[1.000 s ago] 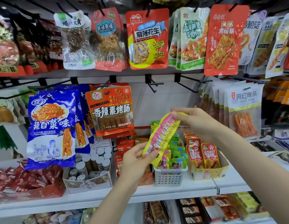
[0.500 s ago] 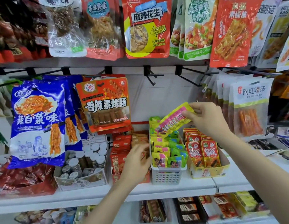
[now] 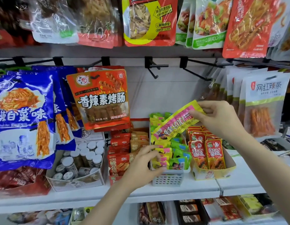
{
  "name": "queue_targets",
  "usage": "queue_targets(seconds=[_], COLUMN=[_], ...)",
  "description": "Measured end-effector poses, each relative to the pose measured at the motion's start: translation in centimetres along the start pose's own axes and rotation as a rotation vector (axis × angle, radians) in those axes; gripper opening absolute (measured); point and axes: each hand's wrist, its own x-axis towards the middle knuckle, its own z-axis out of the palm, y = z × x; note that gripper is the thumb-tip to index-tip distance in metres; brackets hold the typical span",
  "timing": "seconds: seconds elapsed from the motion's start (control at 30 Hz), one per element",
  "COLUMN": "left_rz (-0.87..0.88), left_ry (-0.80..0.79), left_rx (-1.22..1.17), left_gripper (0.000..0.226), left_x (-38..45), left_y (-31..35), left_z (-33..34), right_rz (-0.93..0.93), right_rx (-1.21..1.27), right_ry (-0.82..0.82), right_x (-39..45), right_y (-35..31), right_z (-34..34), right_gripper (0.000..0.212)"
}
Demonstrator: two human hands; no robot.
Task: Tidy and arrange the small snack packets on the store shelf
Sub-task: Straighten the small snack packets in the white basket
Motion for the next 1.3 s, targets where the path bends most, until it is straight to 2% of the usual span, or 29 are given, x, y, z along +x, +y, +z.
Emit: queue_targets(seconds=[0.2, 0.33, 0.43, 0.57, 0.67, 0.8, 0.9, 1.03, 1.2, 1.3], left_rz=[0.039, 0.085, 0.106, 0.101, 0.064, 0.037, 0.069, 0.097, 0.068, 0.051], left_ry=[-0.015, 0.023, 0.063, 0.085, 0.044, -0.041, -0.002, 0.105, 0.172, 0.181], left_rx=[-0.049, -0.055, -0.062, -0.048, -0.032, -0.060, -0.020, 0.005, 0.012, -0.007], left_gripper=[0.021, 0.013, 0.011, 0.008, 0.021, 0.051, 0.040, 0.025, 0.021, 0.027], left_x=[-0.9, -0.8, -0.8, -1.0, -1.2, -0.8, 0.0, -0.1, -0.7, -1.0], left_y=[-0.8, -0.9, -1.2, -1.5, -1.1, -0.6, -0.3, -0.7, -1.1, -0.9], left_z=[0.1, 0.5, 0.6, 0.6, 0.7, 0.9, 0.9, 0.9, 1.2, 1.3], right_rz=[0.001, 0.038, 0.046, -0.043, -0.113, -0.133, -0.095, -0.097, -0.090, -0.003], right_rx=[-0.025, -0.167, -0.229, -0.401, -0.466, -0.527, -0.544, -0.539, -0.708, -0.650], right_ry=[-0.060, -0.118, -0.203, -0.178, -0.120, -0.226, -0.337, -0.362, -0.540, -0.584], right_x=[0.3, 0.5, 0.5, 1.3, 2.0, 2.2, 1.3, 0.3, 0.2, 0.4], right_y=[-0.2, 0.1, 0.5, 0.3, -0.1, 0.4, 1.1, 1.4, 1.7, 2.0], right_z=[0.1, 1.6, 3.0, 3.8, 3.6, 3.2, 3.7, 6.7, 10.8, 9.4], right_gripper=[0.010, 0.015, 0.010, 0.023, 0.029, 0.028, 0.030, 0.032, 0.031, 0.040])
